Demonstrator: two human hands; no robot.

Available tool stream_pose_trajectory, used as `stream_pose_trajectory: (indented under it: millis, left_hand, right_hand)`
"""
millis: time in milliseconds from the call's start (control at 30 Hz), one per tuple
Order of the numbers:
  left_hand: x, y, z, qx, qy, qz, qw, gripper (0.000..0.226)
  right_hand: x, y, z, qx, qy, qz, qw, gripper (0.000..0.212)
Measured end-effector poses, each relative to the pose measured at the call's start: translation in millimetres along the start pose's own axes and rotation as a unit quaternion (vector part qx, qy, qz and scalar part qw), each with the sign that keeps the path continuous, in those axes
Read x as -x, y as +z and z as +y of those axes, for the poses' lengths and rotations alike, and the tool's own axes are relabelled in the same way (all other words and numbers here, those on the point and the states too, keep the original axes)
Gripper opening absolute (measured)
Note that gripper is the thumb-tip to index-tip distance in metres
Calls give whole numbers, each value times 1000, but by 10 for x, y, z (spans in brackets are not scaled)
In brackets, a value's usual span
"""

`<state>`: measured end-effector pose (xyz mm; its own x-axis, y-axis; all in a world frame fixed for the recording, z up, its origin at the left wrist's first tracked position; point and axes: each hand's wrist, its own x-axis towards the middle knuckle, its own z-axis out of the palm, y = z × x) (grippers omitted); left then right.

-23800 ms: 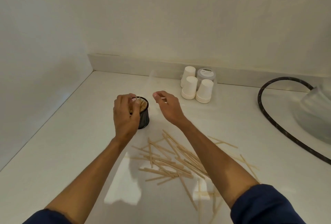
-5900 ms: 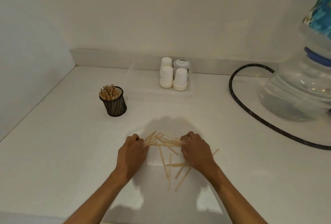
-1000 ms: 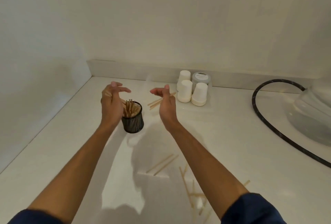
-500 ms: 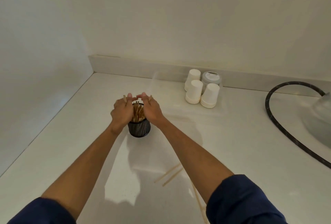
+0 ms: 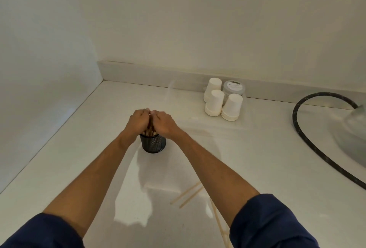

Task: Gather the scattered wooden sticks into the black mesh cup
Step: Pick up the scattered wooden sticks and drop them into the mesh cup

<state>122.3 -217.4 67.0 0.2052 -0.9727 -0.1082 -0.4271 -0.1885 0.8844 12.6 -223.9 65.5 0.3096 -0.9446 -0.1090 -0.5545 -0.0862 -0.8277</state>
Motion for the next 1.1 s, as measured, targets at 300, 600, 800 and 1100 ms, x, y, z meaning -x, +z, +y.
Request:
stream_pose_trajectory:
  millis: [300, 600, 800, 1100]
  left_hand:
    - [69, -45, -64, 109, -54, 38, 992, 42]
    - [696, 172, -195, 4, 175, 244, 954, 26]
    - [1247, 442, -284, -14, 257, 264, 930, 13]
    - [1886, 937, -579, -311, 153, 28, 938, 48]
  right_hand:
    - [165, -223, 147, -110, -14, 101, 989, 44]
    - [943, -617, 738, -56, -16, 104, 993, 27]
    - [1609, -785, 1090, -11, 1, 115, 993, 24]
    - [2553, -1218, 1520, 219, 56, 74, 971, 44]
